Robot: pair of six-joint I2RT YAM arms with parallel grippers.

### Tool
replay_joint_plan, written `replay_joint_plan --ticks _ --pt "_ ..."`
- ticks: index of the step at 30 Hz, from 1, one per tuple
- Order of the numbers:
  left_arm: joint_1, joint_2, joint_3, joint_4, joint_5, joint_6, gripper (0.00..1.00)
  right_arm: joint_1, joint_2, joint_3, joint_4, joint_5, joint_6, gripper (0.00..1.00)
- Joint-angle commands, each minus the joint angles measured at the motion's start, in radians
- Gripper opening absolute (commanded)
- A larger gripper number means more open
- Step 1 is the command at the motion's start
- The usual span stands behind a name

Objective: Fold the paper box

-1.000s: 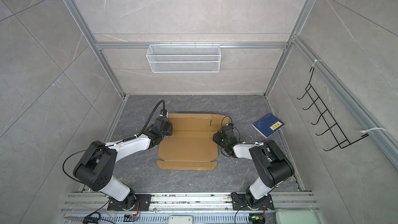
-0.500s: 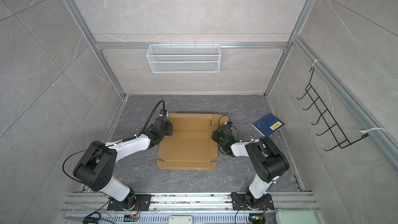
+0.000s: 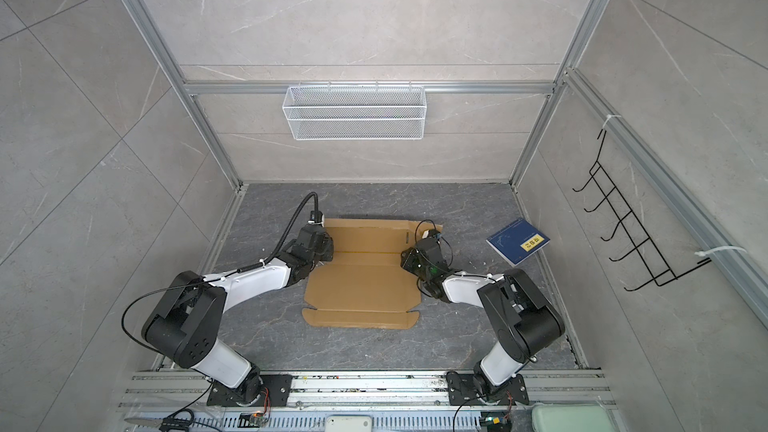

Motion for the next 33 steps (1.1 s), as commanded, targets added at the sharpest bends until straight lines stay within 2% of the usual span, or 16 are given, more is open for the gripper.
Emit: replay_joint_plan --ticks 1,8,14,19,24,29,33 --pt "0.001 0.02 0.014 -0.013 0.018 -0.006 0.06 0.031 0.045 0.036 -0.019 -0.001 -0.002 0.42" --pt "0.0 0.018 0.009 -0.013 0.016 -0.009 0.05 0.056 0.088 0.042 -0.003 0.001 0.02 0.41" --pt "0.001 0.009 0.007 -0.012 0.01 0.0 0.06 0.044 0.005 0.039 -0.061 -0.001 -0.056 0.44" --pt "0.008 -0.001 0.007 -0.015 0.013 0.016 0.05 -0.069 -0.104 0.012 -0.132 -0.141 -0.144 0.52" --pt "0.053 -0.007 0.006 -0.029 0.091 0.026 0.06 -0.186 -0.267 -0.012 -0.32 -0.227 -0.292 0.53" --pt "0.087 -0.01 0.02 -0.055 0.127 0.042 0.06 -0.256 -0.462 0.037 -0.585 -0.15 -0.474 0.54" --pt "0.086 -0.009 0.028 -0.057 0.126 0.066 0.06 -0.281 -0.452 0.17 -0.767 -0.107 -0.654 0.6"
